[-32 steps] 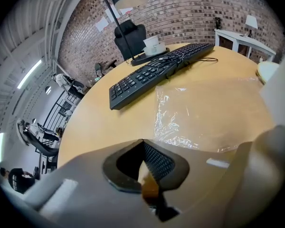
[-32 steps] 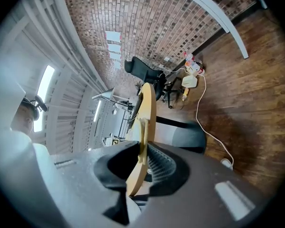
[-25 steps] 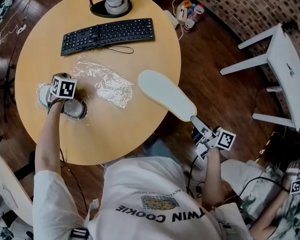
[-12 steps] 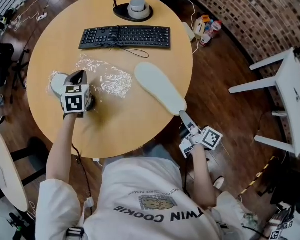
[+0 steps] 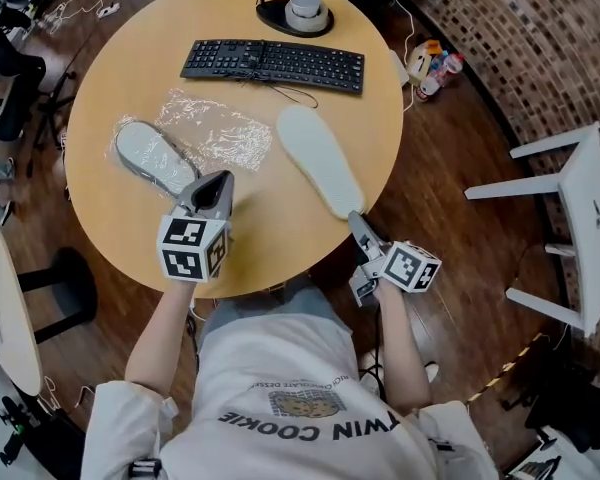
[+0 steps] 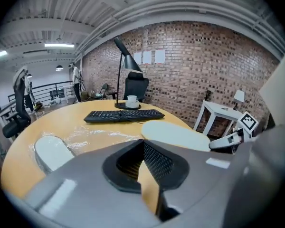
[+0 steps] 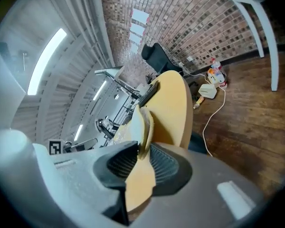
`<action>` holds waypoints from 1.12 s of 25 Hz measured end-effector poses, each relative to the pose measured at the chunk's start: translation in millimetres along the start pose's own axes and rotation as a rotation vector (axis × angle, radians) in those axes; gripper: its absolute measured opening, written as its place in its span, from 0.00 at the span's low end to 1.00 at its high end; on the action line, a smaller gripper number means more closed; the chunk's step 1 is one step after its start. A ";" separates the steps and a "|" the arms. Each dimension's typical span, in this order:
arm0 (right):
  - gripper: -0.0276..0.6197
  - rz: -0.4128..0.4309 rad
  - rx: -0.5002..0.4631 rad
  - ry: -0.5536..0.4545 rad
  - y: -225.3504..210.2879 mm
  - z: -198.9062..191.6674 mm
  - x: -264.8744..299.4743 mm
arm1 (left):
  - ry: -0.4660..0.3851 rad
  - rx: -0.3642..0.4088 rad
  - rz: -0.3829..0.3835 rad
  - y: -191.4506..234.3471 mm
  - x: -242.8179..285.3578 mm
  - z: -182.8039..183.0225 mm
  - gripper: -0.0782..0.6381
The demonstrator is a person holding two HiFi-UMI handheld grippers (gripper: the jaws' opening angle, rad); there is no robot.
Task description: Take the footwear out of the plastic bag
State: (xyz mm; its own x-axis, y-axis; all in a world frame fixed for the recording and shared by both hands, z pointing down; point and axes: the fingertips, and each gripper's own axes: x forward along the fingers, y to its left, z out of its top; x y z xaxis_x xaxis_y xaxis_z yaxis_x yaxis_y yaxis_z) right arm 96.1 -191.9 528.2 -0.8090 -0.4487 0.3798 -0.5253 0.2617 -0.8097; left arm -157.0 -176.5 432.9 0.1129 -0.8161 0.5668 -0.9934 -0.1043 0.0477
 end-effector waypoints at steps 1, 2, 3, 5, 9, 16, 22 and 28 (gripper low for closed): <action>0.15 -0.017 -0.025 0.009 1.4 -1.8 1.3 | -0.002 -0.004 -0.016 -7.8 -3.7 -3.8 0.12; 0.16 -0.036 -0.048 0.018 2.2 -3.5 2.2 | -0.006 -0.005 -0.029 -14.8 -7.9 -6.4 0.12; 0.16 -0.052 -0.067 0.025 3.2 -5.0 2.8 | -0.014 -0.005 -0.039 -20.7 -12.6 -7.5 0.12; 0.19 -0.078 -0.089 0.032 6.4 -7.2 3.7 | -0.036 -0.014 -0.061 -30.2 -22.7 -6.6 0.12; 0.30 -0.155 -0.144 0.048 8.7 -16.1 -3.3 | -0.082 -0.038 -0.103 -45.3 -45.1 -5.4 0.12; 0.35 -0.257 -0.280 0.014 31.3 -44.8 -32.5 | -0.147 -0.048 -0.154 -59.3 -106.5 -26.9 0.12; 0.35 -0.239 -0.415 -0.007 91.7 -104.6 -61.3 | -0.189 -0.059 -0.187 -71.2 -171.5 -61.9 0.12; 0.33 -0.196 -0.480 -0.029 143.0 -165.7 -104.9 | -0.203 -0.092 -0.230 -109.7 -220.0 -100.8 0.12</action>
State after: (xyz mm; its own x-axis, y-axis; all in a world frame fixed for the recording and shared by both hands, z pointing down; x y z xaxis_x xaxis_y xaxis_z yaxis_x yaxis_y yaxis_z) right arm 62.1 34.2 446.8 -0.6792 -0.5504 0.4856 -0.7336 0.5297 -0.4256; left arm -74.9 71.8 385.9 0.3271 -0.8750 0.3570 -0.9381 -0.2549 0.2346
